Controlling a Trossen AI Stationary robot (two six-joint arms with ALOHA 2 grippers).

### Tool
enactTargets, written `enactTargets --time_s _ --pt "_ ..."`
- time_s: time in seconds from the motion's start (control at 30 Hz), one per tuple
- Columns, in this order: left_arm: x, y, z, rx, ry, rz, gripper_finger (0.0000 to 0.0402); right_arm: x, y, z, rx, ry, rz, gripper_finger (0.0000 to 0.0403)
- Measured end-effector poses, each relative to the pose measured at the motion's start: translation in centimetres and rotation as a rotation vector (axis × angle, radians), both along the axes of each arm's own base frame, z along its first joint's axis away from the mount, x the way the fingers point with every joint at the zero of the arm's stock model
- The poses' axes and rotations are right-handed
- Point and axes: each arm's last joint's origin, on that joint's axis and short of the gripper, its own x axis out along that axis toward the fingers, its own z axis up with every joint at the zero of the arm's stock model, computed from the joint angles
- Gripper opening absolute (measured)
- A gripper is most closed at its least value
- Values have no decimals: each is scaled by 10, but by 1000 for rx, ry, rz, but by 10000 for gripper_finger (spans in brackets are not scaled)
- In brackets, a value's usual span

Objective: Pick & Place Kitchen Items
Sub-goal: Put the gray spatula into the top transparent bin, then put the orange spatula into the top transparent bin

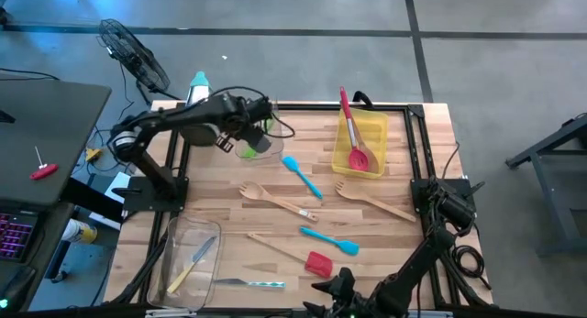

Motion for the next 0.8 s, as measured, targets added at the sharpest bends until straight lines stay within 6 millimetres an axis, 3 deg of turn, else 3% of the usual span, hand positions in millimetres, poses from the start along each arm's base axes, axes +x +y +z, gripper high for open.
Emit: enactTargets --time_s 0.23,0.47,0.67,0.8 --pt "10 30 -24 -72 -41 49 60 -1 -4 -2 18 -14 -61 265" --pt "18 38 -44 -108 9 43 64 1 -5 -2 27 -15 -69 265" --pt "22 39 -46 -96 -47 94 158 1 -5 -2 26 -15 -70 265" --pt "22 40 -46 -73 -53 138 196 0 -5 -2 21 -14 -71 265"
